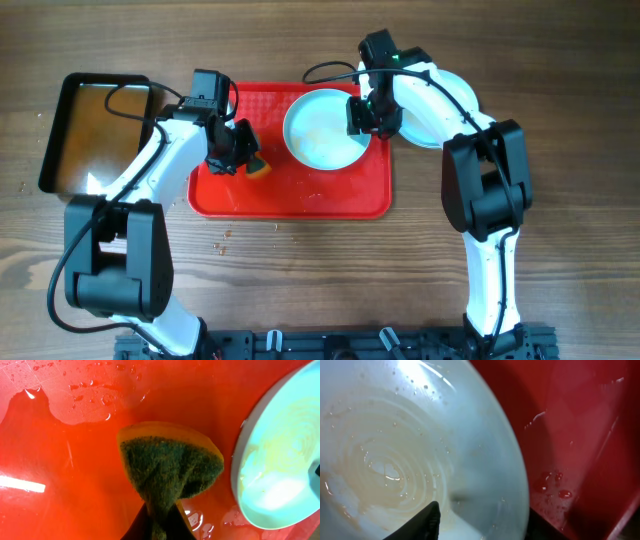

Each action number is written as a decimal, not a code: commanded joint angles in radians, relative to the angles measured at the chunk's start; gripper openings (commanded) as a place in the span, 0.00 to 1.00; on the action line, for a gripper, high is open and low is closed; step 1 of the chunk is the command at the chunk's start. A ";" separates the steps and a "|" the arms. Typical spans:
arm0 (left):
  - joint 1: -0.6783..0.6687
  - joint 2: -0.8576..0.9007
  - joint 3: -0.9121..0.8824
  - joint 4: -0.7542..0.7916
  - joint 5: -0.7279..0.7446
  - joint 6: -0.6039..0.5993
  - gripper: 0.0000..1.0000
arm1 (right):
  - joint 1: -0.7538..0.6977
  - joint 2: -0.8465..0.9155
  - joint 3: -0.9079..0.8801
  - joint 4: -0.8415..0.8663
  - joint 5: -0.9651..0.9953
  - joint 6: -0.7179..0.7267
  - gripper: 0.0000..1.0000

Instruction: Clean dirty plates on tray and stack at the side

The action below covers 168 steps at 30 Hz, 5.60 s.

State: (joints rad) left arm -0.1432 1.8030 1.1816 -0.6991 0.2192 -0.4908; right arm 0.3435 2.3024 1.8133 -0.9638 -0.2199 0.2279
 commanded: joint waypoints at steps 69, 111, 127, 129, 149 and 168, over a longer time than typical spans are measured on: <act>0.042 -0.039 0.018 0.117 -0.090 0.058 0.04 | -0.194 -0.361 -0.189 0.062 -0.208 -0.070 1.00; 0.678 -0.525 0.063 -0.189 0.210 -0.044 1.00 | 0.161 -1.079 -0.447 -0.212 0.120 0.037 1.00; 0.678 -0.524 0.063 -0.189 0.210 -0.044 1.00 | 0.174 -1.147 -0.552 -0.202 0.174 0.361 1.00; 0.678 -0.524 0.063 -0.189 0.210 -0.044 1.00 | 0.174 -1.136 -0.555 -0.200 0.180 0.288 1.00; 0.678 -0.524 0.063 -0.189 0.210 -0.044 1.00 | -0.260 -2.095 -1.601 0.726 -0.074 0.169 1.00; 0.678 -0.524 0.063 -0.189 0.210 -0.044 1.00 | -0.358 -2.300 -1.809 0.967 0.209 -0.174 1.00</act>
State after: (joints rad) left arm 0.5362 1.2827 1.2419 -0.8906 0.4179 -0.5369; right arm -0.0097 0.0170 0.0097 0.0322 -0.0315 0.2695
